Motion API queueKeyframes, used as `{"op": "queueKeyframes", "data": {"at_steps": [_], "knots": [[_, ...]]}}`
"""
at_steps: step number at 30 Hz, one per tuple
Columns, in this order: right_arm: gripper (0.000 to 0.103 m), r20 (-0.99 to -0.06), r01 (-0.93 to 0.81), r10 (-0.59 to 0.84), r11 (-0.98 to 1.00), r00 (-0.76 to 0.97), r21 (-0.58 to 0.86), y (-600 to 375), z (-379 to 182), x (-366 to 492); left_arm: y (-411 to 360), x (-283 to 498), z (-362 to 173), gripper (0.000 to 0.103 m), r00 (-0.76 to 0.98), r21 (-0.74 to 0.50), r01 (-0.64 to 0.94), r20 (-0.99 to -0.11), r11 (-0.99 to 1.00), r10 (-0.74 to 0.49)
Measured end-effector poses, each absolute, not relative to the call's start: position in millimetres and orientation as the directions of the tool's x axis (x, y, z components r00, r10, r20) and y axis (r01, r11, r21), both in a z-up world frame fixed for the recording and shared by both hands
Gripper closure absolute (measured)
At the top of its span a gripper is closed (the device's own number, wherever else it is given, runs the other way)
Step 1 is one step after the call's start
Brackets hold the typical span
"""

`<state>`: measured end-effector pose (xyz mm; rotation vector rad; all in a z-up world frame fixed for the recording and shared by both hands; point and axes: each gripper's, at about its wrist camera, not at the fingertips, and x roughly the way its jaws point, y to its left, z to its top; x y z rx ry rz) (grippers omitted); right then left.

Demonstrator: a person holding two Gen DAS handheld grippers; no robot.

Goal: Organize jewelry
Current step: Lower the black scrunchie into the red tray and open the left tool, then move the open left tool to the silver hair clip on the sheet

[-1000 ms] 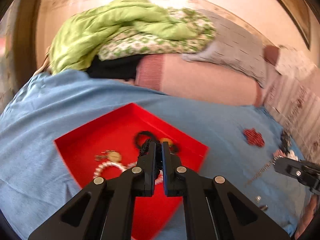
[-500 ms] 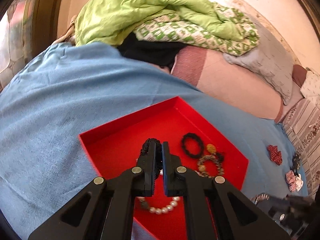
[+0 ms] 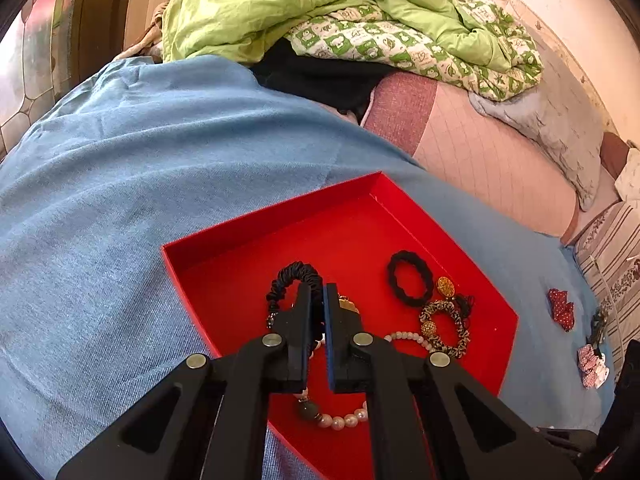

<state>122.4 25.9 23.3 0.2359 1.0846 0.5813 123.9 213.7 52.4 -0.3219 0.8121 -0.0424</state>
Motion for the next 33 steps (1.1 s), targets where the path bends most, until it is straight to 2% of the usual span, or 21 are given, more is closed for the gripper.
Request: {"op": "queueKeyframes", "data": {"at_steps": [5, 11, 17, 27, 33], "knots": [[0.089, -0.761, -0.321, 0.550, 0.830, 0.343, 0.455, 24.3, 23.9, 122.6, 213.5, 124.6, 50.8, 0.097, 0.682, -0.296, -0.090, -0.714, 0.951, -0.158], [0.086, -0.757, -0.313, 0.554, 0.829, 0.347, 0.464, 21.8, 26.0, 122.4, 211.3, 123.1, 53.6, 0.086, 0.688, -0.278, -0.087, -0.711, 0.957, -0.144], [0.084, -0.748, -0.312, 0.560, 0.826, 0.357, 0.470, 19.0, 30.2, 122.3, 210.8, 122.0, 57.3, 0.085, 0.695, -0.274, -0.085, -0.705, 0.958, -0.140], [0.084, -0.705, -0.299, 0.577, 0.817, 0.413, 0.493, -10.0, 58.3, 115.7, 203.1, 111.8, 83.5, 0.077, 0.745, -0.283, -0.052, -0.650, 0.958, -0.151], [0.084, -0.698, -0.273, 0.568, 0.823, 0.436, 0.499, -45.4, 69.8, 98.8, 180.9, 103.8, 97.3, 0.076, 0.762, -0.275, -0.010, -0.625, 0.961, -0.171]]}}
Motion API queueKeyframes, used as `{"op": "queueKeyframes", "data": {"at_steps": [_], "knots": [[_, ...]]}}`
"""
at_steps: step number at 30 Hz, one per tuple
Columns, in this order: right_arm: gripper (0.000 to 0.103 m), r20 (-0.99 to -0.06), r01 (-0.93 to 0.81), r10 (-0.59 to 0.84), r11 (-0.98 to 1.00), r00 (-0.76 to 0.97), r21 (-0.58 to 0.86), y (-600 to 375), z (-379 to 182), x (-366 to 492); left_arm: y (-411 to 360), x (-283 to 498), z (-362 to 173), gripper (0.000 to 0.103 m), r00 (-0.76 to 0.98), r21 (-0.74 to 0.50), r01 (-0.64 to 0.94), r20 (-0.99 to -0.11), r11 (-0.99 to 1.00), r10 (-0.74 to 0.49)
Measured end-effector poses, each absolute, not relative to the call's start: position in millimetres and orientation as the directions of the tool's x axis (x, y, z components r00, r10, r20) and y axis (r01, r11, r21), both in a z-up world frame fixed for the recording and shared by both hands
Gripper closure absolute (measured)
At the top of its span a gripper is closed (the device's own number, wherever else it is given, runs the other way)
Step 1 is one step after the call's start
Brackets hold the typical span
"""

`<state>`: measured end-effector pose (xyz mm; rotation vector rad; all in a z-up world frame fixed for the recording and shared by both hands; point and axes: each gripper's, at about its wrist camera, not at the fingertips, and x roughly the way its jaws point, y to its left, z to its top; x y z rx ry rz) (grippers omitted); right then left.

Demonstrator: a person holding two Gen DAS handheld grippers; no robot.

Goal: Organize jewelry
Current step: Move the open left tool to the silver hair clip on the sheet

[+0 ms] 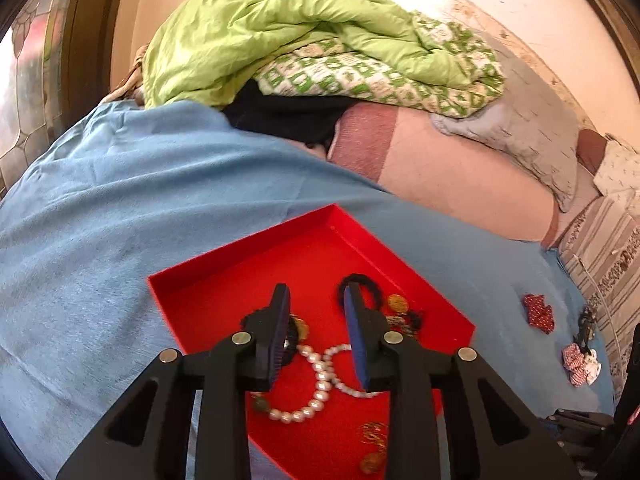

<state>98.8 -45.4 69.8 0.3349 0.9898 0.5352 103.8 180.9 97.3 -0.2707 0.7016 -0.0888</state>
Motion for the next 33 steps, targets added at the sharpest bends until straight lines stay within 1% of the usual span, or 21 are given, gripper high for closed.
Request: {"op": "queueKeyframes", "data": {"at_steps": [4, 8, 11, 14, 17, 20, 23, 26, 33], "knots": [[0.084, -0.703, -0.258, 0.546, 0.837, 0.456, 0.482, -80.2, 74.2, 82.6, 155.5, 93.3, 101.8, 0.076, 0.761, -0.250, 0.039, -0.620, 0.968, -0.190], [0.084, -0.714, -0.202, 0.496, 0.865, 0.494, 0.460, -135.5, 72.6, 61.3, 116.5, 76.2, 103.7, 0.076, 0.749, -0.203, 0.134, -0.620, 0.970, -0.233], [0.084, -0.721, -0.109, 0.440, 0.882, 0.536, 0.458, -186.5, 63.2, 48.2, 85.0, 61.6, 100.3, 0.076, 0.727, -0.177, 0.209, -0.629, 0.962, -0.274], [0.084, -0.725, 0.019, 0.418, 0.860, 0.547, 0.510, -233.6, 45.3, 43.2, 55.8, 44.2, 95.0, 0.076, 0.692, -0.185, 0.272, -0.645, 0.944, -0.326], [0.084, -0.750, 0.068, 0.404, 0.858, 0.525, 0.510, -252.7, 35.3, 45.2, 29.4, 18.3, 87.0, 0.076, 0.651, -0.197, 0.332, -0.660, 0.923, -0.375], [0.084, -0.756, 0.052, 0.420, 0.858, 0.502, 0.511, -254.5, 30.6, 44.4, 2.2, -5.7, 79.4, 0.076, 0.604, -0.205, 0.395, -0.676, 0.896, -0.421], [0.084, -0.775, 0.016, 0.438, 0.866, 0.456, 0.499, -241.5, 23.4, 43.8, -20.5, -19.7, 73.1, 0.076, 0.569, -0.179, 0.447, -0.699, 0.876, -0.433], [0.084, -0.792, -0.038, 0.447, 0.878, 0.417, 0.476, -226.3, 19.2, 44.0, -30.1, -28.2, 65.7, 0.076, 0.553, -0.157, 0.461, -0.719, 0.873, -0.421], [0.084, -0.847, -0.077, 0.374, 0.924, 0.378, 0.374, -204.8, 4.7, 50.3, -28.5, -25.4, 53.8, 0.076, 0.537, -0.150, 0.455, -0.741, 0.878, -0.404]]}}
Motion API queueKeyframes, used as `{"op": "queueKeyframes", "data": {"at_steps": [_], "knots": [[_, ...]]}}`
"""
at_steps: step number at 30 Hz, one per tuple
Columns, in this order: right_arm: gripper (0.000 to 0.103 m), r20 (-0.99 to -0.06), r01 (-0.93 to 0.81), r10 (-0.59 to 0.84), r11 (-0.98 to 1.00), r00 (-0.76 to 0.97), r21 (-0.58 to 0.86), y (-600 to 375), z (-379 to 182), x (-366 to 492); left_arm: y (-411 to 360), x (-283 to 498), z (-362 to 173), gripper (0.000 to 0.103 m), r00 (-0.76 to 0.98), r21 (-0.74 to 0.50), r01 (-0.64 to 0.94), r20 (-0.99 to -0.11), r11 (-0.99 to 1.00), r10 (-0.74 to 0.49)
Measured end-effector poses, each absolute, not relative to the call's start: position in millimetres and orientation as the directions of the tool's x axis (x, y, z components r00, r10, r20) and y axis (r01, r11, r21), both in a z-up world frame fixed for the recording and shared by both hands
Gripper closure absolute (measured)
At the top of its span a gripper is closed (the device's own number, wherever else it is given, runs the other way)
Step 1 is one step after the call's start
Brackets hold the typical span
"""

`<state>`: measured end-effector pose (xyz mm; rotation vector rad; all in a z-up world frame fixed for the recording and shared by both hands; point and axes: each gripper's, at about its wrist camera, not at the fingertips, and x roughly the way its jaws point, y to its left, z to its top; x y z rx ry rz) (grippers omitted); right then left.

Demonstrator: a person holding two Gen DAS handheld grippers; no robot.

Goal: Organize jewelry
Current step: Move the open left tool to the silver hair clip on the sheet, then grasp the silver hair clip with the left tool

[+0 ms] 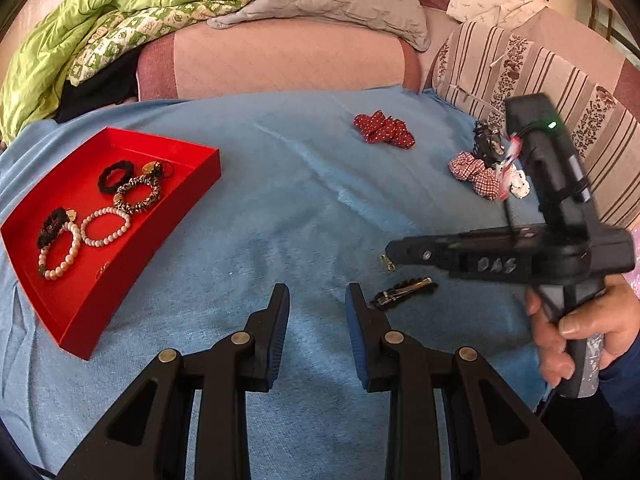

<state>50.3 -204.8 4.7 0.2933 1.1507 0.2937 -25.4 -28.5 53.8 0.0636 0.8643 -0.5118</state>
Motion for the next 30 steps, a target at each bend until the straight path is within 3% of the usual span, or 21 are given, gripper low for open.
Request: {"op": "queueKeyframes", "data": {"at_steps": [5, 10, 15, 18, 25, 28, 30], "knots": [[0.086, -0.879, -0.144, 0.267, 0.963, 0.395, 0.228, -185.7, 1.6, 46.1, -27.4, -21.6, 53.5, 0.075, 0.514, -0.170, 0.487, -0.737, 0.857, -0.439], [0.086, -0.834, -0.079, 0.288, 0.955, 0.471, 0.286, -214.4, 20.4, 44.4, -40.4, -23.2, 50.9, 0.074, 0.468, -0.203, 0.547, -0.730, 0.812, -0.498], [0.086, -0.803, -0.006, 0.285, 0.944, 0.524, 0.331, -241.0, 33.6, 41.2, -69.9, -29.9, 43.6, 0.070, 0.428, -0.159, 0.638, -0.740, 0.754, -0.518], [0.086, -0.802, 0.004, 0.283, 0.942, 0.526, 0.335, -244.3, 35.1, 40.1, -88.3, -30.6, 36.1, 0.061, 0.433, -0.096, 0.665, -0.759, 0.741, -0.487], [0.086, -0.800, -0.006, 0.301, 0.937, 0.519, 0.349, -244.0, 35.5, 40.3, -115.0, -20.8, 15.1, 0.060, 0.443, 0.000, 0.686, -0.793, 0.727, -0.418], [0.086, -0.798, -0.010, 0.308, 0.935, 0.519, 0.354, -242.7, 35.1, 41.9, -120.5, -16.4, 9.1, 0.075, 0.478, 0.021, 0.653, -0.787, 0.757, -0.390], [0.086, -0.796, -0.011, 0.307, 0.936, 0.521, 0.353, -241.9, 35.6, 42.1, -121.6, -15.0, 10.3, 0.078, 0.508, 0.035, 0.621, -0.778, 0.783, -0.369]]}}
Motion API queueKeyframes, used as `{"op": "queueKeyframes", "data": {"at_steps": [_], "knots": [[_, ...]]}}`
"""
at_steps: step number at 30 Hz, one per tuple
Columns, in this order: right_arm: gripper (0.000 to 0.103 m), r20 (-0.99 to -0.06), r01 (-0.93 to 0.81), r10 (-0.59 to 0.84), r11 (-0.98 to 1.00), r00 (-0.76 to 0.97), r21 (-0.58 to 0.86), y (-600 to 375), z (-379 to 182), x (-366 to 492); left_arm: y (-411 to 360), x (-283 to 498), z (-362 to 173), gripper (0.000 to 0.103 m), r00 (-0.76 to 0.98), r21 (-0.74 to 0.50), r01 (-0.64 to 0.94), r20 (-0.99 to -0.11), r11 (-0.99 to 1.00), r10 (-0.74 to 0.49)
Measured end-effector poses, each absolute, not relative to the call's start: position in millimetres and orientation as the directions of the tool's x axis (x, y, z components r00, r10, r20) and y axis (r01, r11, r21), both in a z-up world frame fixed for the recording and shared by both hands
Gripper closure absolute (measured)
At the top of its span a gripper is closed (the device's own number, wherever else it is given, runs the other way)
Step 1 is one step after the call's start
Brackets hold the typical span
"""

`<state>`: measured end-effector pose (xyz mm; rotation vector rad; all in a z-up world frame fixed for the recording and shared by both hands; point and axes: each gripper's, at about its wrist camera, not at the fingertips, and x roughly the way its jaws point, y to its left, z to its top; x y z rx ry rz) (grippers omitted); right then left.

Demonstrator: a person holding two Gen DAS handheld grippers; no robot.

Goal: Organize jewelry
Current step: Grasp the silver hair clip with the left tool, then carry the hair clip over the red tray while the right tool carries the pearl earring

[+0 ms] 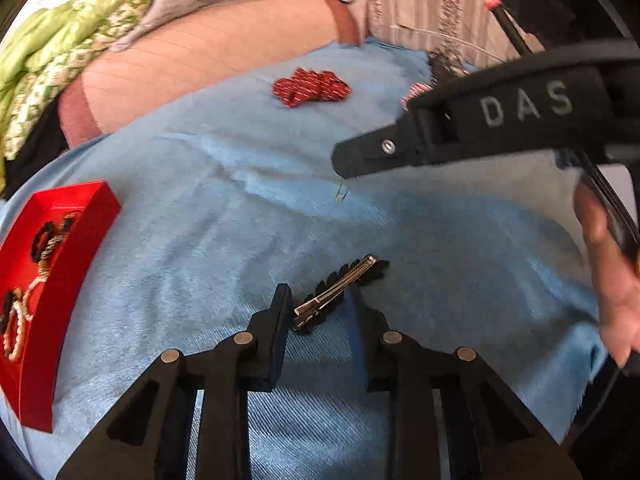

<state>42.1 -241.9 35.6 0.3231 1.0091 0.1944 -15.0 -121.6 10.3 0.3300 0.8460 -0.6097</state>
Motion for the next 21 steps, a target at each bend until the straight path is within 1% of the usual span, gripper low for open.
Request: {"op": "queueKeyframes", "data": {"at_steps": [1, 3, 4, 6, 12, 17, 21], "knots": [[0.086, -0.795, -0.009, 0.306, 0.935, 0.523, 0.353, -242.3, 36.1, 42.0, -120.5, -13.9, 11.0, 0.082, 0.517, 0.033, 0.608, -0.775, 0.793, -0.364], [0.086, -0.794, -0.007, 0.305, 0.935, 0.526, 0.354, -242.9, 36.7, 41.9, -114.5, -9.5, 14.7, 0.094, 0.518, -0.006, 0.589, -0.765, 0.808, -0.383], [0.086, -0.792, -0.008, 0.303, 0.936, 0.529, 0.353, -242.9, 37.5, 41.5, -108.8, -6.0, 18.2, 0.095, 0.520, -0.039, 0.572, -0.756, 0.819, -0.399], [0.086, -0.790, -0.011, 0.299, 0.938, 0.535, 0.347, -241.7, 39.0, 41.6, -96.8, -1.5, 25.7, 0.095, 0.525, -0.081, 0.547, -0.742, 0.833, -0.417], [0.086, -0.787, -0.021, 0.300, 0.939, 0.539, 0.343, -238.0, 39.4, 42.5, -69.0, 7.1, 35.8, 0.095, 0.548, -0.150, 0.490, -0.713, 0.859, -0.437], [0.086, -0.778, -0.044, 0.299, 0.943, 0.553, 0.331, -232.2, 43.2, 41.3, -57.0, 6.7, 48.3, 0.095, 0.601, -0.140, 0.459, -0.678, 0.877, -0.423], [0.086, -0.773, -0.068, 0.306, 0.944, 0.556, 0.324, -226.1, 44.9, 40.2, -51.8, 7.2, 53.8, 0.095, 0.625, -0.124, 0.442, -0.668, 0.888, -0.404]]}}
